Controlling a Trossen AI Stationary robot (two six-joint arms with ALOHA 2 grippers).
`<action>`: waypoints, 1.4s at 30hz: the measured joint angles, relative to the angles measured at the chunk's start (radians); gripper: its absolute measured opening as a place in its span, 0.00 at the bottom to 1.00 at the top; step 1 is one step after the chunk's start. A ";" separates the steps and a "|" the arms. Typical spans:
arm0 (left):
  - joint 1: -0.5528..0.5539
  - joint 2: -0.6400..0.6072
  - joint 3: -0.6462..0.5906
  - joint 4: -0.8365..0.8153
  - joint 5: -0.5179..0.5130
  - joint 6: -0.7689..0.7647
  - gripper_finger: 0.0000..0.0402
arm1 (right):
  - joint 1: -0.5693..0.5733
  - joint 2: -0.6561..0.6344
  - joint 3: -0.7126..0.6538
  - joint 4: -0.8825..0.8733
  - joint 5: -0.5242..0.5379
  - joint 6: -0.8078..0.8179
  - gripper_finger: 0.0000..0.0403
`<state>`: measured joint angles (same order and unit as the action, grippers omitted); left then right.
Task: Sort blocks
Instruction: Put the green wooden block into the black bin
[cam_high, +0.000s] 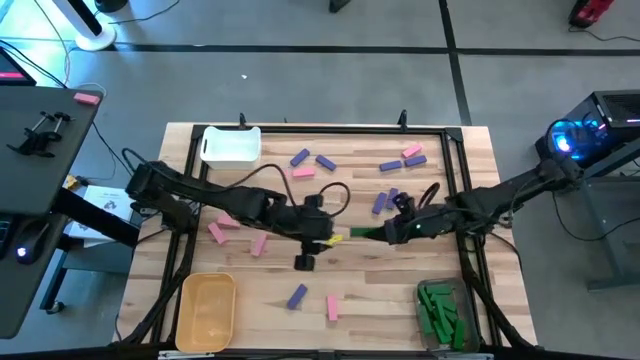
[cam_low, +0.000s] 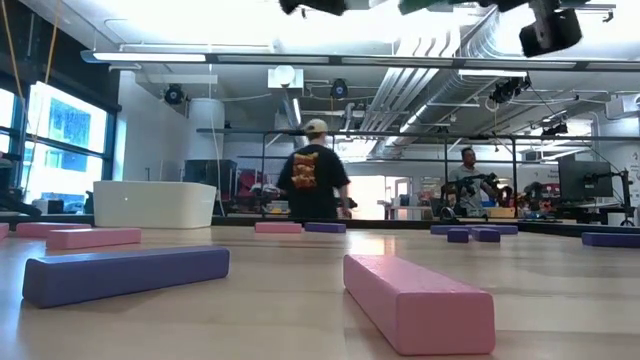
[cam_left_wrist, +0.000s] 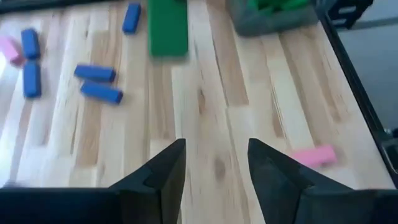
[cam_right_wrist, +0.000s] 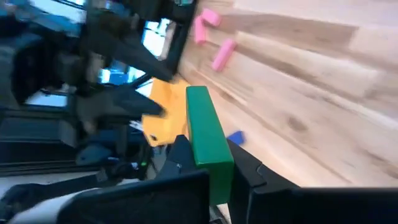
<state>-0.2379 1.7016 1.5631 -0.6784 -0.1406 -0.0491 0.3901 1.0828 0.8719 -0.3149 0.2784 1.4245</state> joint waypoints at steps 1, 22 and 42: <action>0.000 -0.019 0.000 -0.038 0.000 -0.015 0.39 | 0.005 -0.021 0.000 -0.033 -0.004 0.000 0.00; -0.218 -0.362 -0.648 0.810 -0.234 -0.500 0.39 | 0.627 -0.007 -0.003 -0.560 -0.517 0.468 0.00; -0.184 -0.619 -0.544 0.796 -0.295 -0.200 0.39 | 0.090 0.295 0.018 0.304 -0.634 -0.174 0.00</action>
<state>-0.4222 1.0829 1.0191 0.1174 -0.4360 -0.2493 0.4800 1.3780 0.8901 -0.0108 -0.3552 1.2506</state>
